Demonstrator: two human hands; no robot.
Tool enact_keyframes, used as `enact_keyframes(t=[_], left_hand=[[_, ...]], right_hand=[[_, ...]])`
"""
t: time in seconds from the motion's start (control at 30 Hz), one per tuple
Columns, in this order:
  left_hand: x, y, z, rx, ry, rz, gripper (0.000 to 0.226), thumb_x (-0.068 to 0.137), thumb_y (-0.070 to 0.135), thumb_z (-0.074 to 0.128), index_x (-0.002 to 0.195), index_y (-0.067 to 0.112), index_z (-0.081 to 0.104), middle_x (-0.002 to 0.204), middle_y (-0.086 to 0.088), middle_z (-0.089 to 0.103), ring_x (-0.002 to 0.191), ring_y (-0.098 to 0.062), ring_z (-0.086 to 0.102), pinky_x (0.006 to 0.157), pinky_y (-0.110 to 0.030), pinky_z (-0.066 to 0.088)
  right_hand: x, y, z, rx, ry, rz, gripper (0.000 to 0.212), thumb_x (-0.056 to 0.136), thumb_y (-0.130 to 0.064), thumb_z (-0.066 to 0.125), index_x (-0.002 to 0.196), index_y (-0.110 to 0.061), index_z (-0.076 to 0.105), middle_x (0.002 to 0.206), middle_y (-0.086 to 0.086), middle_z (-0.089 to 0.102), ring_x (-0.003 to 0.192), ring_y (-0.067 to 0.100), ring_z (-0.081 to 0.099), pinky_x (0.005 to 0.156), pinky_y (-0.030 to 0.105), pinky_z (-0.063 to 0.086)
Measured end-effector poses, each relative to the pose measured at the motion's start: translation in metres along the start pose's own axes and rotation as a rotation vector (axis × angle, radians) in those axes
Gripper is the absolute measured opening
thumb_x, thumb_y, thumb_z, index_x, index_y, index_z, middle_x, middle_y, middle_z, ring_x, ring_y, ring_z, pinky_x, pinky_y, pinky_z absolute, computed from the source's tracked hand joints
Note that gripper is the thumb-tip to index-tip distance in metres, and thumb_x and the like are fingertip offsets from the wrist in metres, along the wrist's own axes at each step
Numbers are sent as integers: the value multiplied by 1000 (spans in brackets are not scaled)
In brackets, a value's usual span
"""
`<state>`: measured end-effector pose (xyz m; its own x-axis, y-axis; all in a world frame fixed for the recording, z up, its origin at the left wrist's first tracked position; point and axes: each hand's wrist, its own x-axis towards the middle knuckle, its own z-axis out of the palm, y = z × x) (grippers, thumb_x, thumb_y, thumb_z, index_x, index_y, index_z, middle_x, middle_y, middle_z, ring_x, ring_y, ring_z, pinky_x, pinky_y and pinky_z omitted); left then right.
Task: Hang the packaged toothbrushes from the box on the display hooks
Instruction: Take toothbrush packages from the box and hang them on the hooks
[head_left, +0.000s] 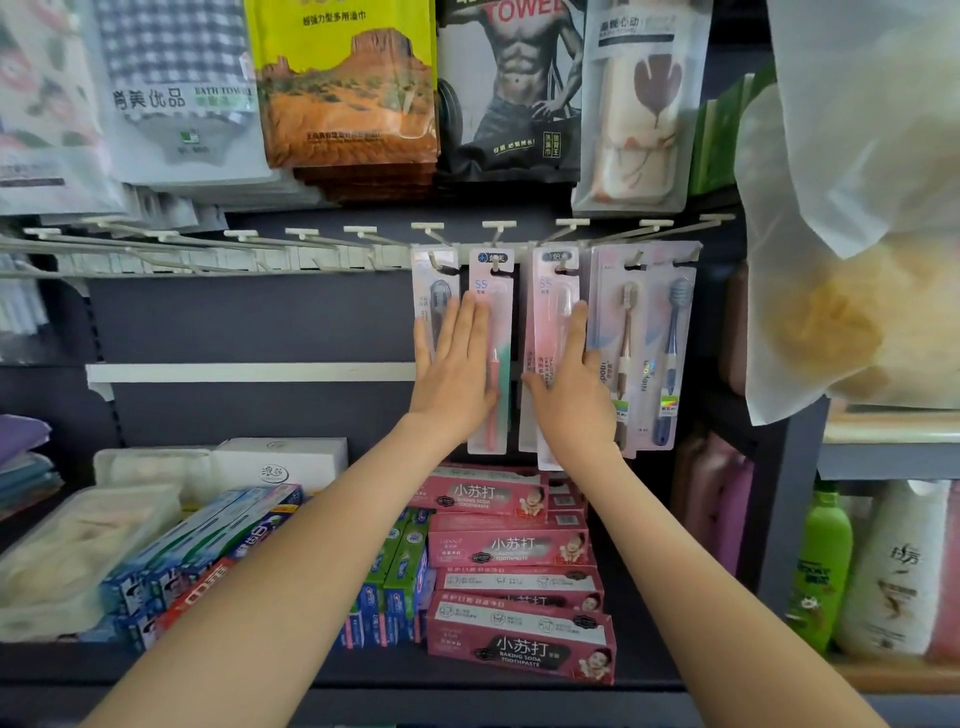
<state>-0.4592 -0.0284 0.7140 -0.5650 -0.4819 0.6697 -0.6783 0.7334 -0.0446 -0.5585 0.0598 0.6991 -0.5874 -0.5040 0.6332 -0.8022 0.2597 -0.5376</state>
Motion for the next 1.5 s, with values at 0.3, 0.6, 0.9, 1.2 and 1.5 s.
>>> enact_keyframes(t=[0.3,0.6,0.9,1.2,1.5], left_hand=[[-40,4,5,-116,-17,48,85,97,39,50,154,12,-7,161,-9,-16,147,-22,-17,111,-45,-21],[-203,-22,35,-427,8,96,65,87,18,67,143,-1,39,148,-20,38,137,-35,37,113,-41,25],[-381,-140,65,-467,-461,-66,59,95,29,57,146,9,36,141,-7,46,130,-22,44,106,-27,36],[-603,-249,151,-414,-1004,-331,53,98,26,50,146,11,34,139,-8,43,120,-25,47,91,-28,39],[-758,-251,277,-260,-1302,-347,60,100,34,44,151,17,19,153,-5,27,131,-21,41,100,-30,39]], right_hand=[[-36,12,12,-154,23,-22,88,94,-31,56,153,-15,-7,147,15,31,133,31,35,89,39,48],[-168,10,40,-96,-81,-252,66,87,-6,58,147,-5,30,129,17,50,109,35,51,78,43,50],[-332,-30,145,-15,-426,-289,53,84,-6,69,133,-4,50,110,12,60,88,28,63,61,31,51],[-548,1,272,-55,-975,-47,47,96,-12,53,141,-5,44,119,17,57,106,36,57,77,41,52],[-702,99,354,-218,-1292,237,53,102,-20,39,151,-17,19,141,7,41,128,24,43,99,37,43]])
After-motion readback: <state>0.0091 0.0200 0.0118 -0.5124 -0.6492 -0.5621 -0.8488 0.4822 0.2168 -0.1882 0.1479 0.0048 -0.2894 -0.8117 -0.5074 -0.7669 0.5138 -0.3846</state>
